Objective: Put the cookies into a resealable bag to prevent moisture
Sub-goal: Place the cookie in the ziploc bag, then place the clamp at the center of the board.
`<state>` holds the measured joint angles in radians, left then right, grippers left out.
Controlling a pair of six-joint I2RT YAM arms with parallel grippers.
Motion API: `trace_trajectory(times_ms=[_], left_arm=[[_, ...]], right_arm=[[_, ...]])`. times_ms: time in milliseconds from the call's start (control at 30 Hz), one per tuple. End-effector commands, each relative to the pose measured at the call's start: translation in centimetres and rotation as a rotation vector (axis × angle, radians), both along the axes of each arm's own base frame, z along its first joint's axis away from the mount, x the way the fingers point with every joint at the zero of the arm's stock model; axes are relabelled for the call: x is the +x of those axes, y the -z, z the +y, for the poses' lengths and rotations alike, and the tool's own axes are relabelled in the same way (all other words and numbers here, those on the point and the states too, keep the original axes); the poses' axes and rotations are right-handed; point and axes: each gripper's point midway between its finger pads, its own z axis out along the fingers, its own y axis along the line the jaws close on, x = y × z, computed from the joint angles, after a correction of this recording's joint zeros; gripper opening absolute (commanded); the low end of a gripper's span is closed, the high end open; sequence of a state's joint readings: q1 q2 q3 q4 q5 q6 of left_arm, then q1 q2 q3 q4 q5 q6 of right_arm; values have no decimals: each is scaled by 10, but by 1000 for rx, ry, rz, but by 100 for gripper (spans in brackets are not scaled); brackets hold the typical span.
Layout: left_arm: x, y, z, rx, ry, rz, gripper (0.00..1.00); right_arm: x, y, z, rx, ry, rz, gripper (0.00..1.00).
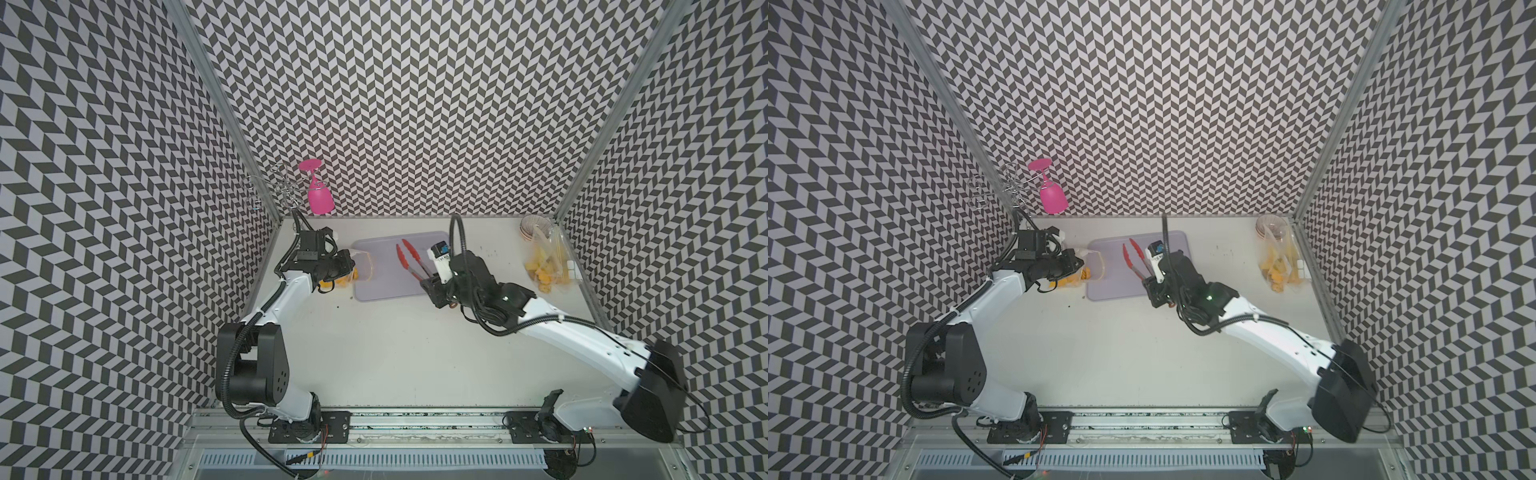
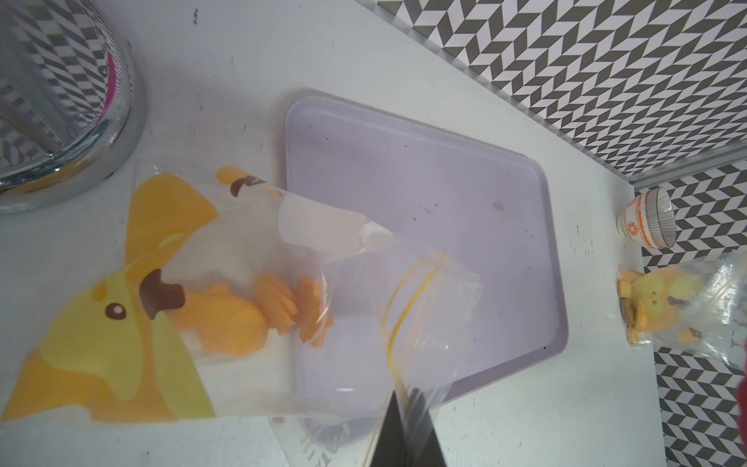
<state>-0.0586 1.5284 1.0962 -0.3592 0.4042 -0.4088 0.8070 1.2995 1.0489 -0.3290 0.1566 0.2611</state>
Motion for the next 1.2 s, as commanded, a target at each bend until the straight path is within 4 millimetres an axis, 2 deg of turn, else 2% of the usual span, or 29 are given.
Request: trace_trajectory(times_ms=[0,133,233,433,567,667,733,800,867,933,1033,1167], left_arm=[[0,-16,4,16,-8,-58,0],[-1,-19,4,16,-8,-69,0],[-4,-23,-2,-5,16,-80,0],[-14,-25,-11,3,31,-73,0],[-26,-36,-12,9,27,-79,0],[-37,-47,-10,10,18,-95,0],[-44,-54,-10,7,14,-98,0],[-52,-62,-12,6,21,-103,0],[-59,-72,-17,13,40,-115,0],[-67,-81,-22,25,58,-123,0],[-79,-96,-39,12,121,-137,0],[-102,-119,-79,11,288,-178,0]], right_arm=[[6,16,-61,31,310,6,42],[-8,64,-122,19,496,122,42],[-15,96,-142,25,541,200,42],[-16,141,-143,-1,534,287,42],[-18,170,-143,-36,508,375,40],[-22,187,-138,-59,474,448,50],[-23,193,-137,-61,471,469,62],[-21,190,-136,-45,471,464,77],[-18,179,-135,-24,475,440,87],[-15,165,-137,-14,488,409,89],[-8,131,-145,6,524,321,89],[1,66,-151,106,519,124,91]])
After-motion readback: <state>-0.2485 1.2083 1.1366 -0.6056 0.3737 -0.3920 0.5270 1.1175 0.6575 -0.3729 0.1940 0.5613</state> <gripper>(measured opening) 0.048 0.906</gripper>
